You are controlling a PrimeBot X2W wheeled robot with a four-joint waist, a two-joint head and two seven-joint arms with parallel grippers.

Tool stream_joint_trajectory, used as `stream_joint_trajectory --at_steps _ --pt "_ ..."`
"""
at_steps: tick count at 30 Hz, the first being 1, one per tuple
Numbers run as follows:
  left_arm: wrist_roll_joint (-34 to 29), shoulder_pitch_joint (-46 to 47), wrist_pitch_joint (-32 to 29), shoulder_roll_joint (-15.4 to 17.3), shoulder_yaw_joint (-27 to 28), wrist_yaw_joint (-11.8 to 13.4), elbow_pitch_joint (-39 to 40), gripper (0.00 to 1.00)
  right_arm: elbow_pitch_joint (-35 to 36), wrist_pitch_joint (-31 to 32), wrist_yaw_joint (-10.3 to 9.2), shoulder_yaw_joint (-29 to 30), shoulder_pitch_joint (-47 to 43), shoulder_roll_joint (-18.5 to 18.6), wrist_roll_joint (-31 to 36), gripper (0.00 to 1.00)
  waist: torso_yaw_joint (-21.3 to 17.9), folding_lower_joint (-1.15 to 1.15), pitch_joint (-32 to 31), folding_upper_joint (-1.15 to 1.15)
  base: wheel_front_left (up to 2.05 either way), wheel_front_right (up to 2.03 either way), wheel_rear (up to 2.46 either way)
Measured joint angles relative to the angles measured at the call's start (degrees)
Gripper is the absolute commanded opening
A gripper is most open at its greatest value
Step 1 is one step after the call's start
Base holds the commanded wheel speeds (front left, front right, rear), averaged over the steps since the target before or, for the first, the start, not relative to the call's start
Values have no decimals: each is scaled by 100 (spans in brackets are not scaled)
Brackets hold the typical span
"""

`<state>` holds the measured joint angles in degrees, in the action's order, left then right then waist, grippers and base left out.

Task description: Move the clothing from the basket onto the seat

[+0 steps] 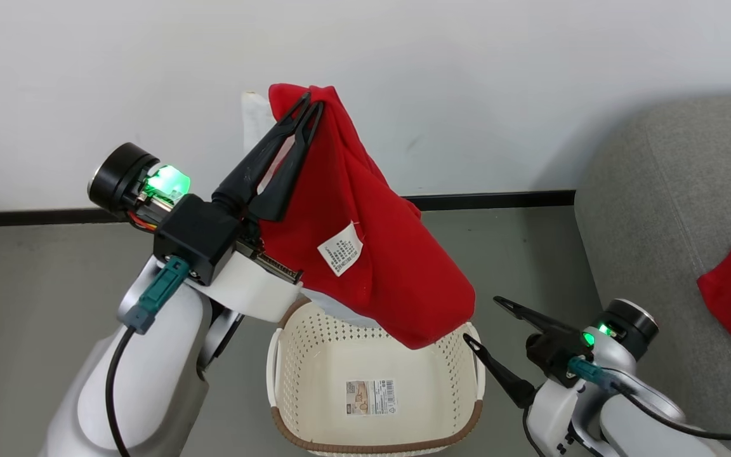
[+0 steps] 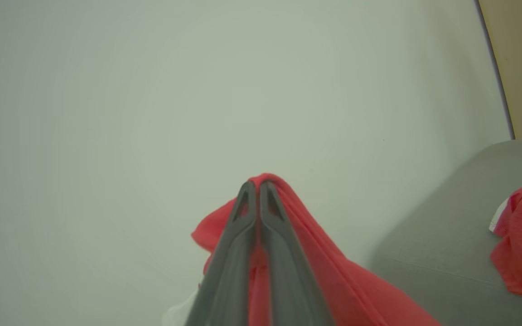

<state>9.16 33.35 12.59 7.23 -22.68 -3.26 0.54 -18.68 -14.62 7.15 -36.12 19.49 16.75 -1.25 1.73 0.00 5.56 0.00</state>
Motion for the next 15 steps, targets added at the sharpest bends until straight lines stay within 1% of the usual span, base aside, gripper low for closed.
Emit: stream_joint_trajectory --at_steps 2,8,15 --pt "2 0 -52 -18 -25 -1 30 0 -82 0 0 -96 107 1 179 100 44 0 -32 0 0 0 0" --pt "92 0 -153 -40 -77 -1 103 0 -259 -1 0 -175 236 -142 352 100 172 0 -87 0 0 0 0" --pt "92 0 -252 -38 -111 -46 178 0 -96 -1 0 -141 424 -360 490 100 285 0 -81 0 0 0 0"
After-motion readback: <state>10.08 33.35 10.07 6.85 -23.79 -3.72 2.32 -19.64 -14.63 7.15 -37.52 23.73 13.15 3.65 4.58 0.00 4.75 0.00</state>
